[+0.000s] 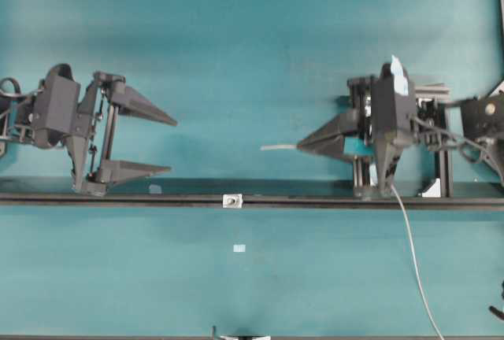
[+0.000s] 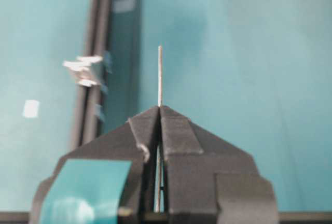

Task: Insert the wire through the hole in the metal fitting marked with a red label. (retake)
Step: 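Lift the wire with the right gripper and carry it toward the rail, then align the wire tip with the bracket hole using the right gripper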

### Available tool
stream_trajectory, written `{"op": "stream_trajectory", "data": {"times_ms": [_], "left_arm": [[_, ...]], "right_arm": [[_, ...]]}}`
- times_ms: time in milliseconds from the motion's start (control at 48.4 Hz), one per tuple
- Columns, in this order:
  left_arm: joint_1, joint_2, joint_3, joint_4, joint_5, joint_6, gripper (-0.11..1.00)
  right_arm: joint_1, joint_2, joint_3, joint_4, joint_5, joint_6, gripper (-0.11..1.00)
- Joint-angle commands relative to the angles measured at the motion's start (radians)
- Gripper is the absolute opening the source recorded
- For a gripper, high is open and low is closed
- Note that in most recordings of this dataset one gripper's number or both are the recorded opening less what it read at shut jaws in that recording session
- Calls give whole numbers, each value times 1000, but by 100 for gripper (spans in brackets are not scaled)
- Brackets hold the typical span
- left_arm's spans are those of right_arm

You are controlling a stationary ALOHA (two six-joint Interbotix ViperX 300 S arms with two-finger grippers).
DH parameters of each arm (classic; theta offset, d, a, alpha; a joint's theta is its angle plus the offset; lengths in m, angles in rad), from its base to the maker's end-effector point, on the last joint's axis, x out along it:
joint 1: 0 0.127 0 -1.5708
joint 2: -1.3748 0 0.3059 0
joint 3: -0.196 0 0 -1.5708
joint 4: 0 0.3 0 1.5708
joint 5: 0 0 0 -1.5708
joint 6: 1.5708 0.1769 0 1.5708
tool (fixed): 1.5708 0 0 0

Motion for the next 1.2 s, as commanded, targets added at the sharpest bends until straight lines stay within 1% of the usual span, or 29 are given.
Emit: {"op": "stream_trajectory", "data": {"times_ms": [0, 124, 248, 372, 476, 662, 786, 848, 910, 1055, 1179], "left_arm": [[-11, 26, -11, -3, -43, -9, 80], [-23, 78, -17, -3, -80, -28, 80], [-44, 130, -18, -3, -146, -37, 80], [-64, 178, -21, -6, -202, -37, 78], [-74, 213, -29, -8, -230, -37, 78], [-95, 285, -61, -8, -259, -31, 76], [-114, 333, -78, -8, -288, -31, 76], [-121, 354, -83, -8, -305, -31, 76], [-130, 377, -84, -8, -328, -31, 76], [-144, 413, -86, -8, -376, -31, 75], [-144, 426, -92, -8, -394, -25, 75]], "right_arm": [[32, 21, -12, 40, -63, -12, 3], [71, 75, -26, 89, -100, -54, 3], [112, 120, -38, 158, -115, -92, 3], [163, 156, -43, 232, -163, -141, 3], [207, 176, -43, 302, -210, -189, 3], [301, 221, -66, 454, -282, -298, 3], [342, 253, -89, 523, -305, -353, 3], [354, 270, -97, 548, -311, -367, 3], [364, 287, -101, 560, -322, -371, 3], [374, 321, -104, 571, -351, -371, 3], [377, 337, -104, 581, -360, -371, 3]]}}
